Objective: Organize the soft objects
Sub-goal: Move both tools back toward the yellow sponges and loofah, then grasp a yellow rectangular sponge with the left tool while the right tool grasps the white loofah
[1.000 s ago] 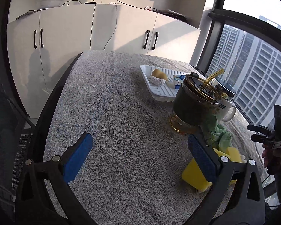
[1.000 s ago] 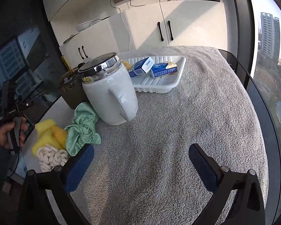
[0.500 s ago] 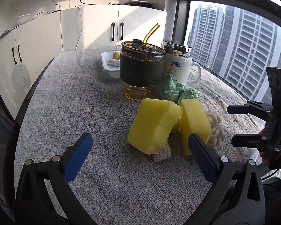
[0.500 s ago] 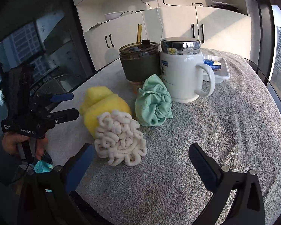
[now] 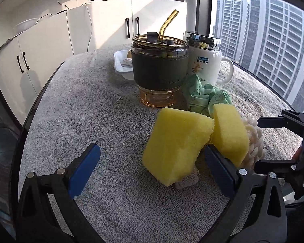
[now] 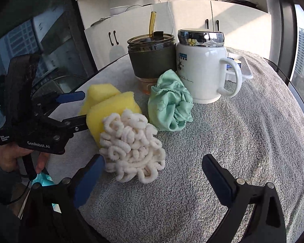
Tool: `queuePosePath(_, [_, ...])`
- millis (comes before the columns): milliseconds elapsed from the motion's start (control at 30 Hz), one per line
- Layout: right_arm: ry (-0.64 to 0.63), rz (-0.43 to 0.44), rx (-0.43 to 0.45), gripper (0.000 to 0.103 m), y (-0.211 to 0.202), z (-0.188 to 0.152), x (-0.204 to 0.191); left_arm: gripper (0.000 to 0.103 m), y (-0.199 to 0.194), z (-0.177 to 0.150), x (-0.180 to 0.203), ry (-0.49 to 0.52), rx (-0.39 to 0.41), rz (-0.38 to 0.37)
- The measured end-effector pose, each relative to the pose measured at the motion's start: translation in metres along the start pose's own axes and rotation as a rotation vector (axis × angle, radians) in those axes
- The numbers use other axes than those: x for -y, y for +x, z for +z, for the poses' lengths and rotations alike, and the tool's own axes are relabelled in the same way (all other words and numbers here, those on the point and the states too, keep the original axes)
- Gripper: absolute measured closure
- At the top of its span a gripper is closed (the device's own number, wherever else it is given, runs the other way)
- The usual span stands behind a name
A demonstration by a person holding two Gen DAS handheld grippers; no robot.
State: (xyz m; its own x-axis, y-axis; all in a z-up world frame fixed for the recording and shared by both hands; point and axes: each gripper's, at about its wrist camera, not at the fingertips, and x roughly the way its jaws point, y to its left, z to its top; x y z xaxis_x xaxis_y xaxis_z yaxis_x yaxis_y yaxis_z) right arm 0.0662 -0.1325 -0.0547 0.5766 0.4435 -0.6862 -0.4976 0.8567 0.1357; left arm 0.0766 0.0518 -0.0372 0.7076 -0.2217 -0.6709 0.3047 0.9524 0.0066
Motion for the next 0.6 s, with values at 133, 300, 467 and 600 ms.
queuePosePath(133, [0.000,0.000,-0.013,0.007,0.006,0.002,-0.003,0.001,0.004,0.003,-0.006,-0.026,0.002,-0.019])
queuePosePath(300, [0.003,0.005,-0.014,0.007,0.006,0.005,-0.006,0.047,0.015,0.004,-0.002,0.005,-0.036,-0.036])
queuePosePath(467, [0.006,0.001,-0.015,0.011,0.006,0.007,-0.004,0.069,0.019,0.006,-0.005,-0.025,-0.039,-0.081])
queuePosePath(600, [0.009,0.006,-0.023,0.011,0.009,0.007,-0.004,0.073,0.018,0.008,-0.009,-0.036,-0.032,-0.104])
